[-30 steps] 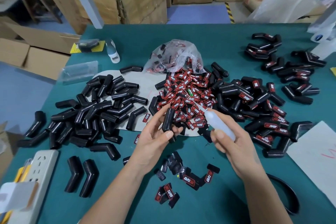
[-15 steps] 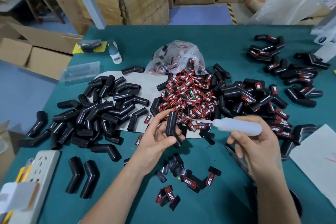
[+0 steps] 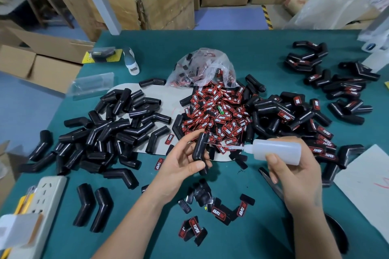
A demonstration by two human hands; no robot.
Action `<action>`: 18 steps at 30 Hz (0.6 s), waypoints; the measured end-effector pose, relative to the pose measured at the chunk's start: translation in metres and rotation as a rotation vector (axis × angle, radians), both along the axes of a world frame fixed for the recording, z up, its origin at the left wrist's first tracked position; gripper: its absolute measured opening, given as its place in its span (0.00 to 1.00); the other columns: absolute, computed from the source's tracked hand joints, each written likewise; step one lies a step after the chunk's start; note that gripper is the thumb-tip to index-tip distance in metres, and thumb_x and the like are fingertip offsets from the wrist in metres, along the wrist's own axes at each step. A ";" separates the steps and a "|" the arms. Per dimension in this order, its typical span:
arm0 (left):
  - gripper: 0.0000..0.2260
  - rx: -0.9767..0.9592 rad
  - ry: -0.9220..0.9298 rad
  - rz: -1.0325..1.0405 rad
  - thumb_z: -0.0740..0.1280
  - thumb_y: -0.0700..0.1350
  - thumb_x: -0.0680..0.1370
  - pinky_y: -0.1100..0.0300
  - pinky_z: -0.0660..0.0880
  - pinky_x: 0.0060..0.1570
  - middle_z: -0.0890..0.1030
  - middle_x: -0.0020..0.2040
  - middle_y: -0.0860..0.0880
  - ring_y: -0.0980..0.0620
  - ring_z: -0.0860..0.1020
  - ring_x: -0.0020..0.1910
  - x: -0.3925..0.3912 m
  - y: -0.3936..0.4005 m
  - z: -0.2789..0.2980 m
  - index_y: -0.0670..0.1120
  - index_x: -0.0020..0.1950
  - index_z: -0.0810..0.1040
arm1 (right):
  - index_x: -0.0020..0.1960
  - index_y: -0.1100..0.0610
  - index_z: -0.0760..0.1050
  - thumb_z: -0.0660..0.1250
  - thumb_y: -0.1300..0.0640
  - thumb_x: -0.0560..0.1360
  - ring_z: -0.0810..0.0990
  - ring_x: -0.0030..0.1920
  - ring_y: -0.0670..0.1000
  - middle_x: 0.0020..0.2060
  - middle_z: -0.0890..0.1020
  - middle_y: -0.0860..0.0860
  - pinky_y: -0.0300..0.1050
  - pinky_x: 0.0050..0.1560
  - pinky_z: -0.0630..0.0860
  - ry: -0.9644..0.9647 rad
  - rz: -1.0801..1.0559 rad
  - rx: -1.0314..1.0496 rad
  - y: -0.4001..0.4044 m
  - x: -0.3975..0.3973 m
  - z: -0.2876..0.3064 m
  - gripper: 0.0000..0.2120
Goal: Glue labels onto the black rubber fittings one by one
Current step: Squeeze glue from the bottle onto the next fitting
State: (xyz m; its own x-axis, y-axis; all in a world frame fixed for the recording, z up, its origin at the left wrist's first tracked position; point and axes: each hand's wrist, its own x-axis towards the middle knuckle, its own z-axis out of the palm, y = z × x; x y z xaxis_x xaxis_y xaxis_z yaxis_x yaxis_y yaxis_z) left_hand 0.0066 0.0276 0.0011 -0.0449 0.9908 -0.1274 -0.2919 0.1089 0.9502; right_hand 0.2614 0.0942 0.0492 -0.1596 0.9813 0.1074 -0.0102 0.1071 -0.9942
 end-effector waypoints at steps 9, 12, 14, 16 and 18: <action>0.34 0.018 -0.004 -0.031 0.79 0.51 0.76 0.55 0.78 0.56 0.82 0.54 0.46 0.45 0.83 0.51 -0.002 0.000 -0.001 0.53 0.80 0.70 | 0.54 0.46 0.81 0.73 0.46 0.74 0.73 0.29 0.48 0.38 0.81 0.45 0.38 0.30 0.72 -0.027 -0.016 0.048 -0.005 -0.003 0.001 0.10; 0.33 0.018 0.001 -0.042 0.78 0.51 0.77 0.55 0.78 0.56 0.82 0.54 0.46 0.45 0.83 0.51 -0.002 -0.001 -0.001 0.52 0.80 0.69 | 0.54 0.47 0.81 0.73 0.46 0.74 0.74 0.30 0.48 0.40 0.82 0.44 0.38 0.31 0.73 -0.024 -0.032 0.054 -0.005 -0.004 0.002 0.10; 0.33 0.020 -0.001 -0.048 0.78 0.51 0.77 0.55 0.78 0.55 0.82 0.54 0.46 0.45 0.82 0.51 -0.002 -0.001 -0.001 0.52 0.80 0.69 | 0.54 0.47 0.81 0.73 0.46 0.74 0.74 0.30 0.47 0.40 0.82 0.44 0.38 0.31 0.73 -0.035 -0.030 0.057 -0.005 -0.004 0.002 0.10; 0.33 0.019 -0.004 -0.047 0.78 0.51 0.77 0.54 0.78 0.55 0.82 0.54 0.46 0.45 0.82 0.52 -0.002 -0.001 -0.001 0.52 0.80 0.69 | 0.54 0.48 0.81 0.72 0.47 0.74 0.74 0.30 0.48 0.40 0.82 0.43 0.38 0.31 0.73 -0.041 -0.028 0.063 -0.005 -0.004 0.001 0.10; 0.33 0.022 -0.004 -0.044 0.78 0.51 0.77 0.54 0.78 0.55 0.82 0.54 0.46 0.45 0.82 0.52 -0.002 -0.001 -0.001 0.52 0.80 0.69 | 0.54 0.48 0.81 0.72 0.47 0.75 0.75 0.31 0.48 0.41 0.82 0.43 0.38 0.31 0.73 -0.048 -0.033 0.069 -0.005 -0.004 0.001 0.10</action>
